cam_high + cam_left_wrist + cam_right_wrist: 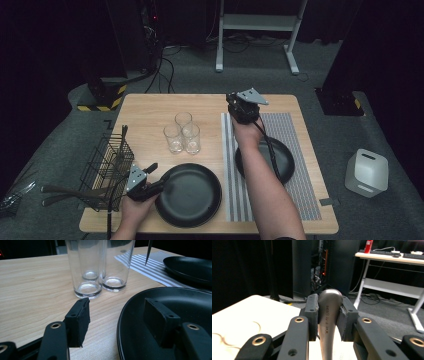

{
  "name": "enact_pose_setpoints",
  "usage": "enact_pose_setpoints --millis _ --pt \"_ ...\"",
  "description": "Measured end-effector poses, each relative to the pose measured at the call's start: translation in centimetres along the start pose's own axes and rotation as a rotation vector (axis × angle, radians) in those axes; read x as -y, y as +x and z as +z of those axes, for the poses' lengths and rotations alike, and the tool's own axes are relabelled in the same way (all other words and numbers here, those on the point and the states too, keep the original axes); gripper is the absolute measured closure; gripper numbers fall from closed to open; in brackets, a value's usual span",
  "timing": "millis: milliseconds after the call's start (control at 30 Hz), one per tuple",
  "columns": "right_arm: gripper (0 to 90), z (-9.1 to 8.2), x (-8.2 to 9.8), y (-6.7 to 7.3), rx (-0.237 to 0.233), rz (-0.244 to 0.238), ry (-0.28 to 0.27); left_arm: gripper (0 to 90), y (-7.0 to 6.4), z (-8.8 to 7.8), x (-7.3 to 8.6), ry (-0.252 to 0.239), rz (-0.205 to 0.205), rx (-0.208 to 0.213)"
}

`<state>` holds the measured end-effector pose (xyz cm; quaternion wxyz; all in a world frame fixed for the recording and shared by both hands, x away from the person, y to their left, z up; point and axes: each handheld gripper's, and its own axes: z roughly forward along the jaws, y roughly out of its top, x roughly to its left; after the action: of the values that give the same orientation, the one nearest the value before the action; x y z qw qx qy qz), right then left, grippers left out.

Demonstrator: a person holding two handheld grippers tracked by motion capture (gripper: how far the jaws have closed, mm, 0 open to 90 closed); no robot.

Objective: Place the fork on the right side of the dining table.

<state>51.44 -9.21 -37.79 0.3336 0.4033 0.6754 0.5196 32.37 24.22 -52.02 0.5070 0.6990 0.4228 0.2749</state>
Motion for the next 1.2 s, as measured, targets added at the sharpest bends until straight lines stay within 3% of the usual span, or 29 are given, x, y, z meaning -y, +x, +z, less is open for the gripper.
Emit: enact_pose_setpoints --millis 633,1200 --pt "73.0 1.3 0.0 -0.3 0.016 0.018 0.012 39.9 0.1 0.0 0.0 0.003 -0.005 0.004" --pt "72.9 1.4 0.2 -0.1 0.009 -0.002 0.025 39.7 0.1 0.0 0.0 0.001 -0.009 0.004"
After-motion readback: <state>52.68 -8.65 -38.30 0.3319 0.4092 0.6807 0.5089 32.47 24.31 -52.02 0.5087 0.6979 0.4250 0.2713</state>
